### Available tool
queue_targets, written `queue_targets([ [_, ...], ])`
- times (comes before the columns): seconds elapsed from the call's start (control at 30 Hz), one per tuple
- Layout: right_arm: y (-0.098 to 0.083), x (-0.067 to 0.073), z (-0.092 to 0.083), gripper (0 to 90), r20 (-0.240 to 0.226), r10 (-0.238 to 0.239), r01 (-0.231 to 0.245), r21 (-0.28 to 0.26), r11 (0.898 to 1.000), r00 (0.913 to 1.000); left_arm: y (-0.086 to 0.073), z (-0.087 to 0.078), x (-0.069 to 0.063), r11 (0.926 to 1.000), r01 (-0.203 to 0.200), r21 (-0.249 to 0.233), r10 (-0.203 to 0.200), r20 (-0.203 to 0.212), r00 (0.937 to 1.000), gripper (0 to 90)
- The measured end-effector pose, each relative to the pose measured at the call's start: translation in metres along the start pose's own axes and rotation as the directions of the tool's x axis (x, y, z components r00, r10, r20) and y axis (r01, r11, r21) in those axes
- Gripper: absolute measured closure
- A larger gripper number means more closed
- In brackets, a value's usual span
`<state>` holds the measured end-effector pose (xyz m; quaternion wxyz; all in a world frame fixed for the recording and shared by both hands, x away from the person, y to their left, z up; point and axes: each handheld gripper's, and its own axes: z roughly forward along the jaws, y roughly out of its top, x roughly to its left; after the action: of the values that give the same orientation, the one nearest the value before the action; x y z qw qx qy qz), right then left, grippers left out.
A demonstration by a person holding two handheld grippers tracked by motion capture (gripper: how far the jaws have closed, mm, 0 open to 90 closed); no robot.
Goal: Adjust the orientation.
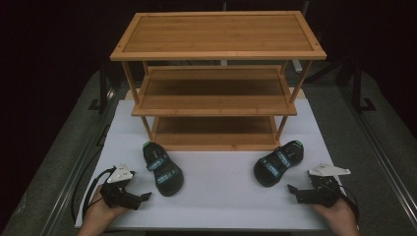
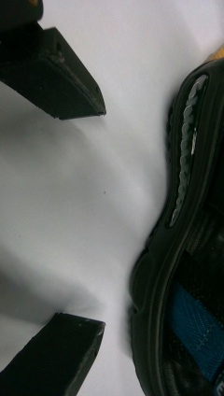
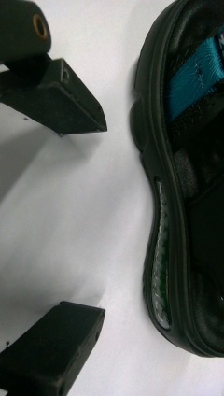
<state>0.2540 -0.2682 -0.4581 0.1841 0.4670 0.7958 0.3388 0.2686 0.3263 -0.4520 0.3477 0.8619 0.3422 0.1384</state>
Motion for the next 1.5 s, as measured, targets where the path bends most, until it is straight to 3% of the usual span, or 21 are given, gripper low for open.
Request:
queue_targets([
  [0.07, 0.0, 0.0, 0.0, 8.8, 0.0, 0.0, 0.0, 0.0, 1.0, 1.0, 0.0, -0.001, 0.0, 0.9999, 0.003, -0.01, -0.003, -0.006, 1.0, 1.5],
  [0.17, 0.0, 0.0, 0.0, 8.8, 0.0, 0.001, -0.001, -0.001, 1.0, 1.0, -0.001, -0.003, 0.001, 0.9997, 0.009, -0.024, -0.009, 0.0, 1.0, 10.1],
  [0.23, 0.0, 0.0, 0.0, 8.8, -0.001, 0.001, -0.001, -0.001, 1.0, 1.0, -0.003, -0.009, 0.001, 0.9994, -0.009, -0.033, 0.009, 0.004, 0.9999, 18.7],
  [0.33, 0.0, 0.0, 0.0, 8.8, -0.001, 0.001, -0.001, -0.001, 1.0, 1.0, -0.005, -0.016, 0.001, 0.9986, -0.012, -0.052, 0.015, 0.045, 0.9989, 44.1],
  [0.37, 0.0, 0.0, 0.0, 8.8, -0.001, 0.001, -0.001, -0.001, 1.0, 1.0, -0.005, -0.019, 0.0, 0.9978, -0.024, -0.062, 0.028, 0.061, 0.9978, 49.9],
  [0.47, 0.0, 0.0, 0.0, 8.8, 0.001, 0.0, 0.0, -0.001, 1.0, 1.0, -0.003, -0.026, -0.004, 0.9951, -0.06, -0.079, 0.067, 0.096, 0.9931, 79.8],
  [0.53, 0.0, 0.0, 0.0, 8.8, 0.002, 0.0, 0.0, -0.001, 1.0, 1.0, 0.0, -0.03, -0.006, 0.9934, -0.07, -0.091, 0.08, 0.117, 0.9899, 90.0],
  [0.7, 0.0, 0.0, 0.0, 8.8, 0.001, 0.0, 0.0, 0.0, 1.0, 1.0, 0.004, -0.026, -0.009, 0.9927, -0.078, -0.092, 0.092, 0.164, 0.9821, 90.0],
  [0.87, 0.0, 0.0, 0.0, 8.8, 0.001, 0.0, 0.0, 0.0, 1.0, 1.0, 0.015, -0.011, -0.019, 0.9901, -0.114, -0.082, 0.129, 0.213, 0.9686, 90.0],
  [1.0, 0.0, 0.0, 0.0, 8.8, 0.001, 0.0, 0.0, 0.0, 1.0, 1.0, 0.019, -0.002, -0.024, 0.9878, -0.135, -0.076, 0.149, 0.221, 0.9637, 90.0],
  [1.37, 0.0, 0.0, 0.0, 8.8, 0.001, 0.0, 0.0, 0.0, 1.0, 1.0, 0.026, 0.009, -0.029, 0.9854, -0.136, -0.103, 0.157, 0.239, 0.9581, 90.0],
  [1.5, 0.0, 0.0, 0.0, 8.8, 0.001, 0.001, -0.001, 0.0, 1.0, 1.0, 0.037, 0.02, -0.035, 0.981, -0.16, -0.11, 0.183, 0.249, 0.951, 90.0],
])
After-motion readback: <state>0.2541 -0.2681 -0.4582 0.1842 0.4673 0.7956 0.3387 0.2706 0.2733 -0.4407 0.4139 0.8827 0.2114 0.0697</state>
